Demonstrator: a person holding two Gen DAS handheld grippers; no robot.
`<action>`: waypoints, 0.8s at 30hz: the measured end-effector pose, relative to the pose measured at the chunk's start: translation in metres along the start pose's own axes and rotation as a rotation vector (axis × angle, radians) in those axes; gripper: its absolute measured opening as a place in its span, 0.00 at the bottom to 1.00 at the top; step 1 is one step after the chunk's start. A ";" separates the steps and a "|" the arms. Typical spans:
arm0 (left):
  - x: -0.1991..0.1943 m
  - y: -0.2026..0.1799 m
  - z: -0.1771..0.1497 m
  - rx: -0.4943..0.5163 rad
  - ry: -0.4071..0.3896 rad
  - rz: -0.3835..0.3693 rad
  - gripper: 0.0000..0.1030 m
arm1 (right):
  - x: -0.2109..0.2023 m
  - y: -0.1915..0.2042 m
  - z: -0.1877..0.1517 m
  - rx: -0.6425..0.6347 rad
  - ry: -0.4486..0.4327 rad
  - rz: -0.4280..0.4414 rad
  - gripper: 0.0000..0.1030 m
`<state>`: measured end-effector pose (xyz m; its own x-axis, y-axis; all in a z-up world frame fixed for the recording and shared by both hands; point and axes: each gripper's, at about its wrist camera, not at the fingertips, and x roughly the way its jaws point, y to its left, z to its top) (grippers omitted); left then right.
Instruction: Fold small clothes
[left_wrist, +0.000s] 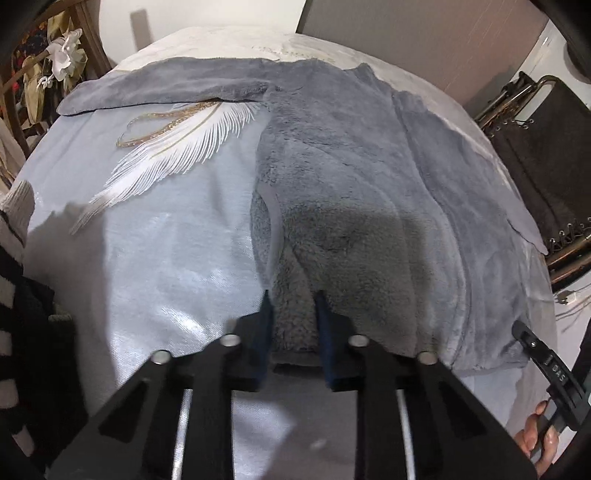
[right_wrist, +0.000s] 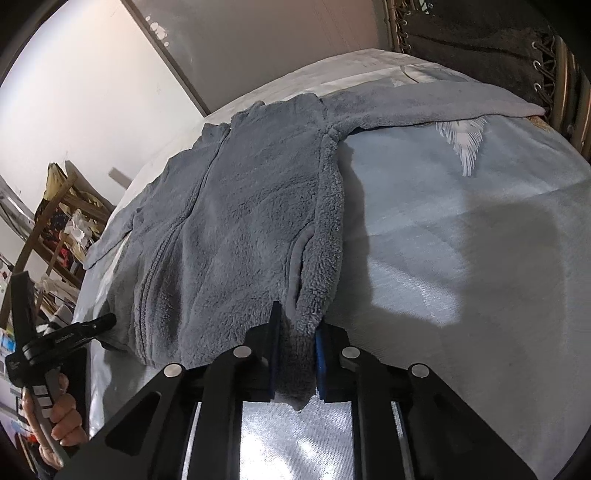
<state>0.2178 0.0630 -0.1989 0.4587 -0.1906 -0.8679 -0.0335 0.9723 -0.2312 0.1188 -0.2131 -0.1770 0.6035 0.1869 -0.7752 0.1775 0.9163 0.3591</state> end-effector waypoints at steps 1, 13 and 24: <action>0.000 0.001 0.000 0.000 -0.001 0.002 0.14 | 0.000 0.000 0.000 -0.004 0.002 0.001 0.14; -0.041 0.012 0.004 0.028 -0.060 0.082 0.42 | -0.029 0.001 0.025 -0.070 -0.058 -0.064 0.35; 0.034 -0.067 0.064 0.224 -0.057 0.223 0.60 | 0.071 0.070 0.092 -0.283 0.058 -0.008 0.43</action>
<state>0.2922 0.0003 -0.1855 0.5112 0.0319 -0.8589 0.0551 0.9960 0.0698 0.2460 -0.1680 -0.1593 0.5560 0.1913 -0.8089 -0.0468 0.9788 0.1993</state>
